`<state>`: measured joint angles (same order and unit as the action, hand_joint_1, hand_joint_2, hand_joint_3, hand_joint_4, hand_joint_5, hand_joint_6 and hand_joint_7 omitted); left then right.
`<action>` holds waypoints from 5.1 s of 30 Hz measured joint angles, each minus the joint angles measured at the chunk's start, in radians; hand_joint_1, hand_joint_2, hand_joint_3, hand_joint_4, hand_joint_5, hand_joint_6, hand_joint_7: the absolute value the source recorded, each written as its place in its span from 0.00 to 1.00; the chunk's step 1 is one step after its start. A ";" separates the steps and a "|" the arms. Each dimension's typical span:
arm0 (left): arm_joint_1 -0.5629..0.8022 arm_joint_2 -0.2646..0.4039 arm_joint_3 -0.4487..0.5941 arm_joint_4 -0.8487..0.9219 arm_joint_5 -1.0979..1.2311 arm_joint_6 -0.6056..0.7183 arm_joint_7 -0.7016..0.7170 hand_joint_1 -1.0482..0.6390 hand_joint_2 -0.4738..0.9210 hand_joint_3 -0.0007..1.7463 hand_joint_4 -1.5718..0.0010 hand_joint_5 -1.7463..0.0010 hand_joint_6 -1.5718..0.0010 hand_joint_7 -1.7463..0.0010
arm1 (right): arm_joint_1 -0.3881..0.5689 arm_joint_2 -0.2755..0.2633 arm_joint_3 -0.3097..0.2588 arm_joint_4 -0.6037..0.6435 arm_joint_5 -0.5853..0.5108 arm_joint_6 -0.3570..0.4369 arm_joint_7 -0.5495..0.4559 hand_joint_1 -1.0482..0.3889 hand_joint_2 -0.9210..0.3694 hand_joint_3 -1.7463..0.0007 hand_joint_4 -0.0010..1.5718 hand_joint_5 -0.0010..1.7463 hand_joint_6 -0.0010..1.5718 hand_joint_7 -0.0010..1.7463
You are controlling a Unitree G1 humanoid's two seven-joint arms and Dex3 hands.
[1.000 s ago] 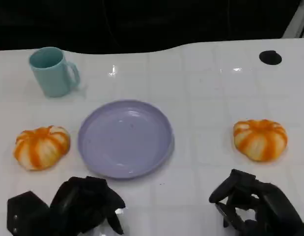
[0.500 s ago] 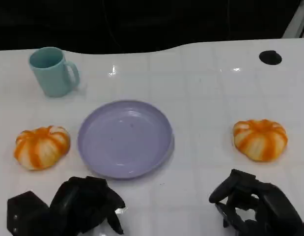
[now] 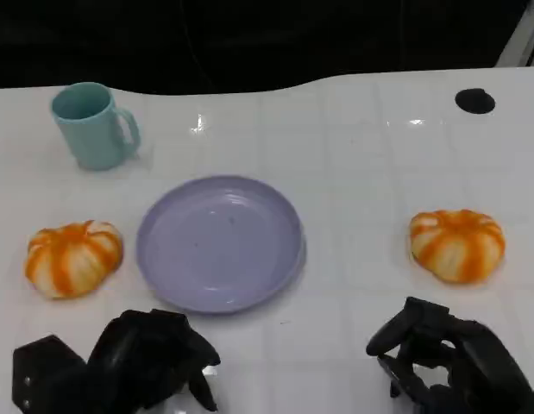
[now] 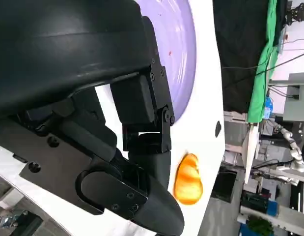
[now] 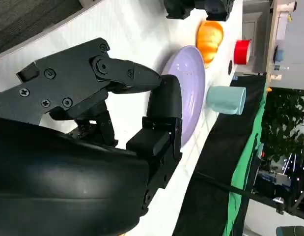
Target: Grasp the bread from the table and place it into the plate.
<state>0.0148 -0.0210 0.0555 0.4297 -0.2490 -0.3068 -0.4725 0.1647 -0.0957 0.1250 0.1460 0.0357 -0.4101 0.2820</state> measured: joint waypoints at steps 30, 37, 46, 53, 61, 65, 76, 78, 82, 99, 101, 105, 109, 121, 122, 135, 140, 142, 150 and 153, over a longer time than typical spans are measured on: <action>-0.022 -0.001 0.001 0.032 -0.002 -0.007 -0.004 0.00 0.90 0.00 0.04 0.48 0.00 0.72 | -0.140 -0.227 -0.098 -0.128 -0.673 -0.022 -0.298 0.34 0.00 0.97 0.09 0.20 0.21 0.00; -0.022 -0.001 0.001 0.036 -0.001 -0.012 -0.004 0.00 0.90 0.00 0.04 0.48 0.00 0.72 | -0.154 -0.275 -0.055 -0.154 -0.833 0.082 -0.327 0.32 0.00 0.99 0.00 0.19 0.16 0.00; -0.022 -0.002 0.000 0.036 0.000 -0.013 -0.004 0.00 0.90 0.00 0.04 0.48 0.00 0.71 | -0.214 -0.303 0.028 -0.141 -1.005 0.228 -0.357 0.32 0.04 1.00 0.00 0.20 0.16 0.01; -0.021 -0.003 0.001 0.036 0.000 -0.017 -0.004 0.00 0.90 0.00 0.04 0.48 0.00 0.72 | -0.277 -0.304 0.086 -0.060 -1.041 0.295 -0.386 0.36 0.06 1.00 0.00 0.23 0.17 0.01; -0.019 -0.003 0.000 0.035 0.000 -0.018 -0.004 0.00 0.90 0.00 0.04 0.48 0.00 0.72 | -0.374 -0.303 0.160 0.084 -1.044 0.354 -0.405 0.38 0.07 1.00 0.00 0.20 0.16 0.00; -0.017 -0.004 -0.001 0.033 0.001 -0.018 -0.004 0.00 0.90 0.00 0.04 0.48 0.00 0.72 | -0.427 -0.302 0.194 0.166 -1.042 0.377 -0.415 0.39 0.07 1.00 0.01 0.20 0.17 0.01; -0.012 -0.003 -0.004 0.031 0.012 -0.025 -0.004 0.00 0.90 0.00 0.04 0.47 0.00 0.71 | -0.572 -0.284 0.285 0.442 -1.028 0.377 -0.512 0.39 0.07 1.00 0.03 0.20 0.18 0.01; -0.012 -0.003 -0.003 0.031 0.012 -0.025 -0.004 0.00 0.90 0.00 0.04 0.47 0.00 0.71 | -0.593 -0.277 0.299 0.481 -1.024 0.378 -0.527 0.38 0.07 1.00 0.04 0.20 0.18 0.01; -0.012 -0.003 -0.004 0.031 0.014 -0.026 -0.004 0.00 0.91 0.00 0.04 0.47 0.00 0.71 | -0.642 -0.261 0.329 0.556 -1.020 0.381 -0.561 0.40 0.04 0.99 0.07 0.20 0.21 0.01; -0.002 -0.003 -0.004 0.027 0.027 -0.027 -0.003 0.00 0.90 0.00 0.04 0.47 0.00 0.71 | -0.738 -0.244 0.374 0.821 -0.937 0.145 -0.865 0.60 0.09 0.78 0.54 1.00 0.41 1.00; -0.001 -0.003 -0.004 0.027 0.026 -0.027 -0.003 0.00 0.90 0.00 0.05 0.47 0.00 0.71 | -0.738 -0.244 0.379 0.829 -0.931 0.134 -0.885 0.60 0.19 0.64 0.54 1.00 0.40 1.00; -0.001 -0.003 -0.003 0.027 0.023 -0.027 -0.004 0.00 0.90 0.00 0.05 0.47 0.00 0.72 | -0.739 -0.243 0.386 0.839 -0.925 0.122 -0.923 0.60 0.23 0.59 0.55 1.00 0.41 1.00; 0.001 -0.003 -0.002 0.027 0.024 -0.027 -0.004 0.00 0.90 0.00 0.05 0.47 0.00 0.71 | -0.739 -0.243 0.390 0.850 -0.923 0.093 -0.991 0.61 0.33 0.47 0.57 1.00 0.42 1.00; -0.003 -0.003 -0.001 0.029 0.026 -0.027 -0.003 0.00 0.90 0.00 0.05 0.47 0.00 0.72 | -0.740 -0.238 0.393 0.794 -0.899 0.011 -1.064 0.61 0.39 0.31 0.60 1.00 0.47 1.00; -0.004 -0.003 -0.001 0.029 0.025 -0.027 -0.004 0.00 0.90 0.00 0.05 0.47 0.00 0.72 | -0.740 -0.237 0.392 0.778 -0.896 0.004 -1.064 0.62 0.41 0.29 0.61 1.00 0.47 1.00; -0.004 -0.005 -0.001 0.031 0.025 -0.029 -0.004 0.00 0.91 0.00 0.05 0.47 0.00 0.73 | -0.730 -0.166 0.364 0.523 -0.804 -0.029 -0.872 0.62 0.45 0.23 0.62 1.00 0.50 0.96; 0.003 -0.004 -0.003 0.028 0.029 -0.029 -0.003 0.00 0.91 0.00 0.05 0.47 0.00 0.72 | -0.730 -0.121 0.372 0.468 -0.811 -0.006 -0.811 0.59 0.43 0.26 0.60 1.00 0.50 0.94; 0.004 -0.004 -0.004 0.028 0.029 -0.029 -0.003 0.00 0.91 0.00 0.04 0.47 0.00 0.72 | -0.732 -0.099 0.379 0.465 -0.814 0.011 -0.791 0.59 0.42 0.27 0.59 1.00 0.47 0.98; 0.003 -0.004 -0.005 0.028 0.028 -0.030 -0.004 0.00 0.90 0.00 0.04 0.47 0.00 0.72 | -0.794 -0.003 0.414 0.523 -0.837 0.013 -0.765 0.62 0.42 0.34 0.60 1.00 0.46 1.00; 0.003 -0.005 -0.006 0.029 0.029 -0.033 -0.003 0.00 0.91 0.00 0.04 0.47 0.00 0.71 | -0.834 0.030 0.427 0.583 -0.845 -0.001 -0.787 0.62 0.42 0.33 0.61 1.00 0.46 1.00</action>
<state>0.0175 -0.0256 0.0495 0.4582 -0.2200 -0.3393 -0.4760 -0.6688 -0.0654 0.5524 0.7294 -0.8092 -0.4109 -0.5052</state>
